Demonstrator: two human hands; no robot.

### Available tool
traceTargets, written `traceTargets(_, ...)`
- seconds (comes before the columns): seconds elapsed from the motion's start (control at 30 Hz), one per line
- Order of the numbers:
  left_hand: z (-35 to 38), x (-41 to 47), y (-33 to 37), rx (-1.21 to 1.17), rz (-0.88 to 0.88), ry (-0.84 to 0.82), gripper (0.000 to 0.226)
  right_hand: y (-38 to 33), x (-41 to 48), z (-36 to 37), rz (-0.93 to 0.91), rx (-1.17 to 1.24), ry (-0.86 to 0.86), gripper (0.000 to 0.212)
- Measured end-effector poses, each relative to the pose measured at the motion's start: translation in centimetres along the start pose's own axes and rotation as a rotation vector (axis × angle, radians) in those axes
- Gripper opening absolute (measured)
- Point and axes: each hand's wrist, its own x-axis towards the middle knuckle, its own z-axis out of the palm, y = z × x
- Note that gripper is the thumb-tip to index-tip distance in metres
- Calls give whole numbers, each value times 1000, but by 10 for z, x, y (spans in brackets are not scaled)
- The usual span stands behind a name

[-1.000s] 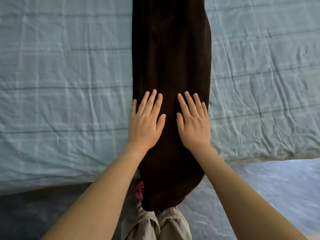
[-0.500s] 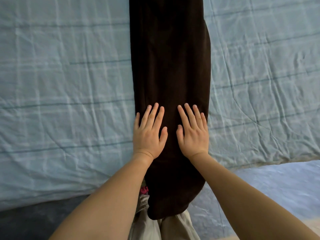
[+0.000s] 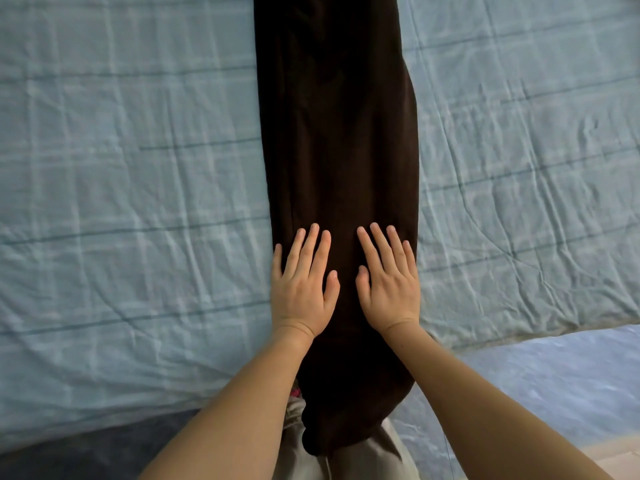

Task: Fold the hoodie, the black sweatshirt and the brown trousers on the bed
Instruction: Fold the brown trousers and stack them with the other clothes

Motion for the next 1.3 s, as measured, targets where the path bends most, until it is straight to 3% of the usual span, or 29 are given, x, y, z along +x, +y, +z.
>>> traceTargets(0.2,-21,-3,9,-85,-23,-22,56,-6,0,-23,14,80,-51,59)
traceTargets(0.33,-32,33,-13,-198,62,152,40,15,44,-44,-99,180,43,65)
traceTargets(0.47,-61,125,-26,-222,38,286,37,16,145,-71,-166,189,167,55)
traceTargets(0.6,-77,230,-28,-124,2,229,53,8,244,-76,-189,107,165,55)
traceTargets(0.7,-63,276,-35,54,6,123,57,9,292,-61,-189,2,66,57)
traceTargets(0.8,-37,280,-48,133,-67,35,61,20,300,-33,-167,-59,-44,59)
traceTargets(1.03,-22,281,-50,121,-71,84,60,27,302,-14,-168,-35,23,60)
traceTargets(1.3,-26,283,-51,82,-75,49,59,24,303,-21,-180,-30,-23,59)
